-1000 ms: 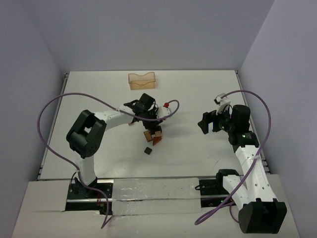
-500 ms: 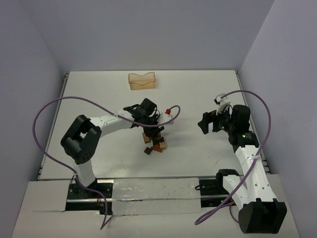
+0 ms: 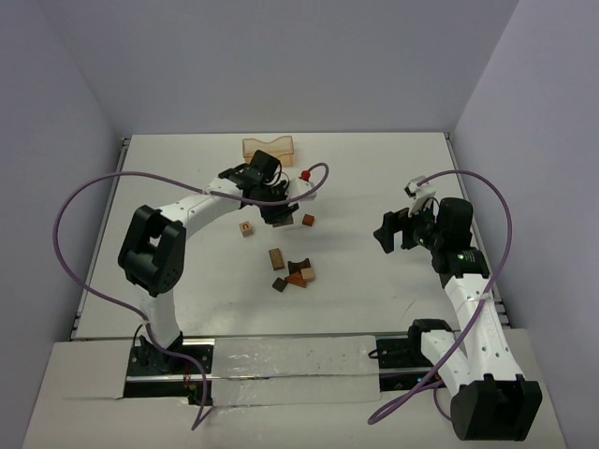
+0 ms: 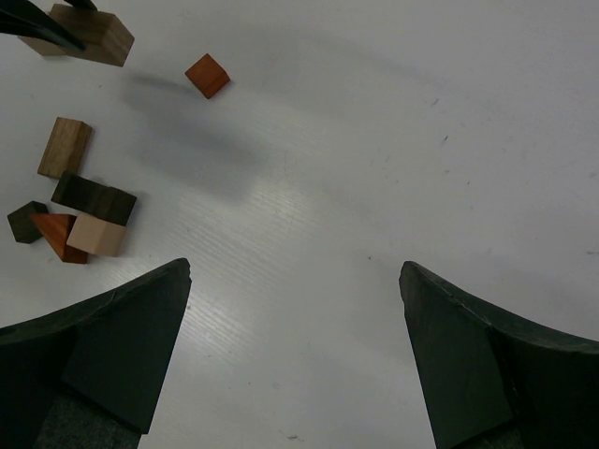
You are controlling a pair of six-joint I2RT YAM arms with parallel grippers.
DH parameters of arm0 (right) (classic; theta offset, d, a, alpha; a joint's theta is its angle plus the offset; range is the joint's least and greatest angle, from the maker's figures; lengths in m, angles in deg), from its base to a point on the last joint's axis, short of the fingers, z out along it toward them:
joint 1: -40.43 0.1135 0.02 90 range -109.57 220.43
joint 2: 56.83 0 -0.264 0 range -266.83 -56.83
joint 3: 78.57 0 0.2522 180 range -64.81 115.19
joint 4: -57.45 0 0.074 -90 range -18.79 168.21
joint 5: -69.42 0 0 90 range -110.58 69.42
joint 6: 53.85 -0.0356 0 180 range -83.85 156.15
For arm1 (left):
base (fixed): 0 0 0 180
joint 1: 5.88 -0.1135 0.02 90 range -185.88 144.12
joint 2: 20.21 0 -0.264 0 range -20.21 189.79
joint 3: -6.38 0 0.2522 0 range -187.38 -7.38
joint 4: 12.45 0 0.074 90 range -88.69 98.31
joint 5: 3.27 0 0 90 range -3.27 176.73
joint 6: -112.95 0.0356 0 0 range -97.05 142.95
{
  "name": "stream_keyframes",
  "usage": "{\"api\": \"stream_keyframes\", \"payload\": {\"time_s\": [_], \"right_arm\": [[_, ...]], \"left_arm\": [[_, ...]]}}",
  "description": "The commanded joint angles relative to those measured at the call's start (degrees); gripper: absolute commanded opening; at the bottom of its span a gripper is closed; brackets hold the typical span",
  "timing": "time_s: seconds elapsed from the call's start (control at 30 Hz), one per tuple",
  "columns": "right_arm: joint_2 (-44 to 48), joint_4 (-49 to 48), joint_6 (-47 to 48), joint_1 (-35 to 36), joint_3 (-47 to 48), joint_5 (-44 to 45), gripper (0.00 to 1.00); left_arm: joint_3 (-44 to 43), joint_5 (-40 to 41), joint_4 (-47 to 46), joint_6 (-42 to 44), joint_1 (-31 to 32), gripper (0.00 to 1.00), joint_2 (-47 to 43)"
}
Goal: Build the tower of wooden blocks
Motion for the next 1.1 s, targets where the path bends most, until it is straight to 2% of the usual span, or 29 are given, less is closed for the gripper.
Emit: {"api": "stream_keyframes", "payload": {"time_s": [0.0,0.43,0.83,1.07], "right_arm": [[-0.44,-0.63,0.38,-0.22,2.68,-0.85,1.0],[-1.31,-0.69,0.47,-0.21,2.68,-0.82,1.0],[-2.18,-0.72,0.47,-0.21,2.71,-0.76,1.0],[-2.39,-0.72,0.47,-0.18,2.86,-0.82,1.0]], "left_arm": [[-1.18,-1.53,1.91,3.74,-0.33,0.01,2.56],[-0.62,-2.75,1.84,5.95,-0.53,0.1,6.88],[1.11,-6.2,2.63,11.3,-0.91,0.11,6.38],[0.05,-7.03,4.54,12.69,-0.98,0.15,7.56]]}}
